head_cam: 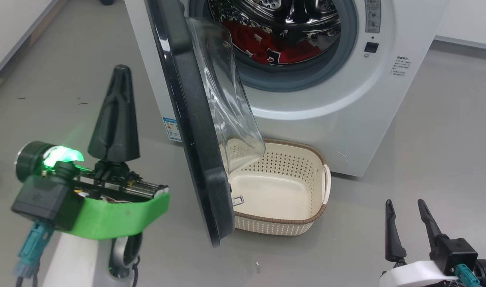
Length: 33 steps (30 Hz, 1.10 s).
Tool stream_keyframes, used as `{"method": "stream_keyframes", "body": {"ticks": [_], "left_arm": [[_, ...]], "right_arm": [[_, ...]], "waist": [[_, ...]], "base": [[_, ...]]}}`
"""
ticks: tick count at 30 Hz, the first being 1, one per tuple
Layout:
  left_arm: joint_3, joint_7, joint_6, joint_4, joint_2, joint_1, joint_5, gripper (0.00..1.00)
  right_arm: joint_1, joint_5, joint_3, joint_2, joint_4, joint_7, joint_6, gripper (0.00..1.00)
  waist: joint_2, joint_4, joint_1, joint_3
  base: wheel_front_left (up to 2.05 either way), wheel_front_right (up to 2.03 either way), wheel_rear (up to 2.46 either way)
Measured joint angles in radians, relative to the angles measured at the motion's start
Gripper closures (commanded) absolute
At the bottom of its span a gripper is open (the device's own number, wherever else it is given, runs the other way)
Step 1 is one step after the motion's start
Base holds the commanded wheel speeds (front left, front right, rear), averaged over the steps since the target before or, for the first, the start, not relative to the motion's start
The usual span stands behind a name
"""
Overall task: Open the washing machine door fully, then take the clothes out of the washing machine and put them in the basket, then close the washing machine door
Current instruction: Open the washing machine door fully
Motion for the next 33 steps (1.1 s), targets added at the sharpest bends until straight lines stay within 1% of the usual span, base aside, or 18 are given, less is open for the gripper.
{"method": "stream_keyframes", "body": {"ticks": [2, 6, 7, 10, 11, 14, 18, 22, 28, 33], "left_arm": [[-0.051, 0.0, -0.007, -0.025, 0.001, -0.001, -0.021, 1.0], [-0.171, 0.0, -0.019, -0.055, 0.003, 0.0, -0.07, 1.0], [-0.201, 0.001, -0.02, -0.056, 0.003, 0.005, -0.079, 1.0], [-0.299, 0.033, -0.03, -0.067, 0.006, 0.022, -0.104, 1.0], [-0.299, 0.033, -0.03, -0.067, 0.006, 0.022, -0.104, 1.0], [-0.391, 0.086, -0.033, -0.073, 0.008, 0.044, -0.14, 1.0], [-0.464, 0.167, -0.04, -0.06, 0.013, 0.082, -0.155, 1.0], [-0.504, 0.241, -0.04, -0.033, 0.018, 0.115, -0.157, 1.0], [-0.507, 0.309, -0.04, 0.004, 0.05, 0.144, -0.156, 1.0], [-0.479, 0.328, -0.011, 0.048, 0.058, 0.157, -0.144, 1.0]], "right_arm": [[0.0, -0.004, 0.002, 0.0, 0.003, 0.0, 0.009, 0.0], [0.001, -0.009, 0.011, 0.003, 0.011, 0.0, 0.011, 0.0], [0.001, -0.011, 0.015, 0.003, 0.015, 0.0, 0.016, 0.0], [0.002, -0.011, 0.018, 0.008, 0.018, 0.0, 0.02, 0.0], [0.002, -0.011, 0.018, 0.008, 0.018, 0.0, 0.02, 0.0], [0.013, -0.011, 0.016, 0.009, 0.021, 0.0, 0.02, 0.0], [0.014, -0.011, 0.015, 0.011, 0.026, 0.0, 0.02, 0.0], [0.014, -0.011, 0.014, 0.012, 0.027, 0.0, 0.02, 0.0], [0.014, -0.011, 0.011, 0.013, 0.027, 0.0, 0.02, 0.0], [0.014, -0.012, 0.009, 0.014, 0.027, 0.0, 0.021, 0.0]], "waist": [[0.0, -0.001, 0.0, -0.005], [0.0, -0.005, 0.0, -0.014], [0.0, -0.007, 0.0, -0.015], [0.0, -0.016, 0.0, -0.021], [0.0, -0.016, 0.0, -0.021], [0.0, -0.021, 0.0, -0.024], [0.0, -0.026, 0.0, -0.024], [0.0, -0.031, 0.0, -0.023], [0.0, -0.036, 0.0, -0.017], [0.0, -0.037, 0.0, -0.012]], "base": [[0.0, 0.0, 0.0], [0.0, 0.0, 0.0], [0.0, 0.0, 0.0], [0.0, 0.0, 0.0], [0.0, 0.0, 0.0], [0.0, 0.0, 0.0], [0.0, 0.0, 0.0], [0.0, 0.0, 0.0], [0.0, 0.0, 0.0], [0.0, 0.0, 0.0]]}}
